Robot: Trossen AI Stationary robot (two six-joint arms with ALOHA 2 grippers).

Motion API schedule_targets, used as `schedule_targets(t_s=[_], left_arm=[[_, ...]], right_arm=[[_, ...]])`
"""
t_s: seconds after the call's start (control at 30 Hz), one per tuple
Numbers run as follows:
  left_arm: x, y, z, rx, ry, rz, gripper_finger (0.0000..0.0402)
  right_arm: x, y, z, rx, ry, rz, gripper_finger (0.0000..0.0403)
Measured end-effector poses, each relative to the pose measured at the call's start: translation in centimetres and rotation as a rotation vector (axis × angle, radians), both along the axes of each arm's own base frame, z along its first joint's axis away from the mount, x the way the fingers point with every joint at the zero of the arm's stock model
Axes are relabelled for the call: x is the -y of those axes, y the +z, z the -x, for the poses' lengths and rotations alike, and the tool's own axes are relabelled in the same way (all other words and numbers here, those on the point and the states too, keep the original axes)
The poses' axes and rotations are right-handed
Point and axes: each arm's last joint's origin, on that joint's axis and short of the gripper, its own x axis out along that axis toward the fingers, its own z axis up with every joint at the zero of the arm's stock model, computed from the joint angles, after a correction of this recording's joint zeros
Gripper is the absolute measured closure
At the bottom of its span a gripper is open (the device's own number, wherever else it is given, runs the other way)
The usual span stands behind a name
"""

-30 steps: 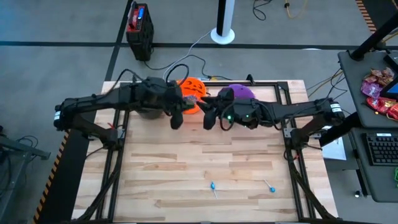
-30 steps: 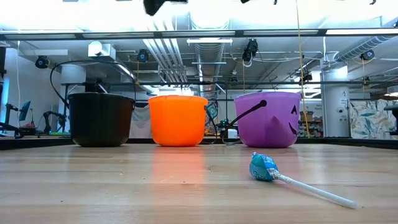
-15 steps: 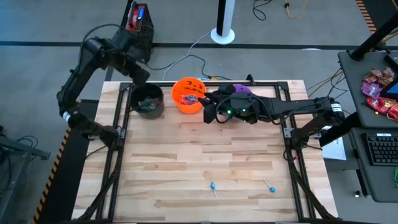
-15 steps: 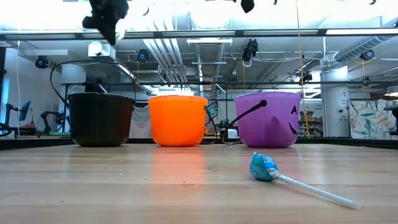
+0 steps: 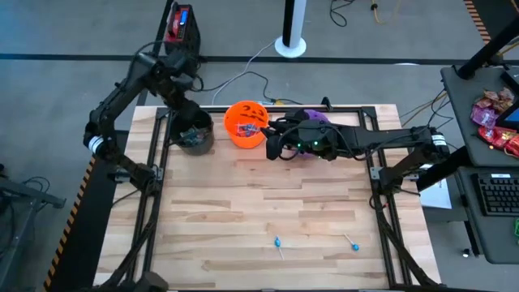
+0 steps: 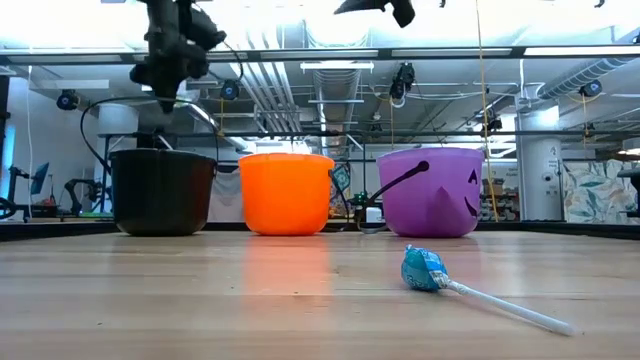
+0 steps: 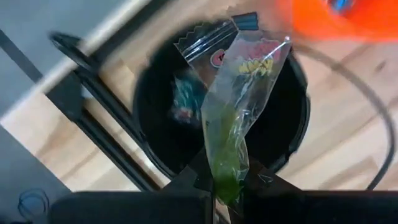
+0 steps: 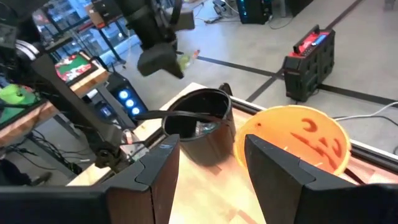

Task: Sort candy by brand, put in halloween buckets
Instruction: Put the green gummy into the black bucket, then put the blue candy into the orange bucket

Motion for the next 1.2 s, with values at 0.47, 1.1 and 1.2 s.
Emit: schedule_targets(t_s=[0.47,1.1,1.2], left_arm=[[0.4,-5.3,0.2,-0.114,-0.007,0.161,0.0373],[3.1,0.7,-1.6,0.309,-0.069,-0.021,0.0260],[6.0,3.4,-2.5,0.537,-0.144,-0.102,0.0263]], right_arm=[[0.5,-0.2,0.1,-0.019,-0.013,0.001,0.0229],[-3.6,-4.3,3.6,-0.496,0.329,-0.842,0.0229],[-6.7,-6.7,5.6,-0.873,0.321,-0.955,0.0229]])
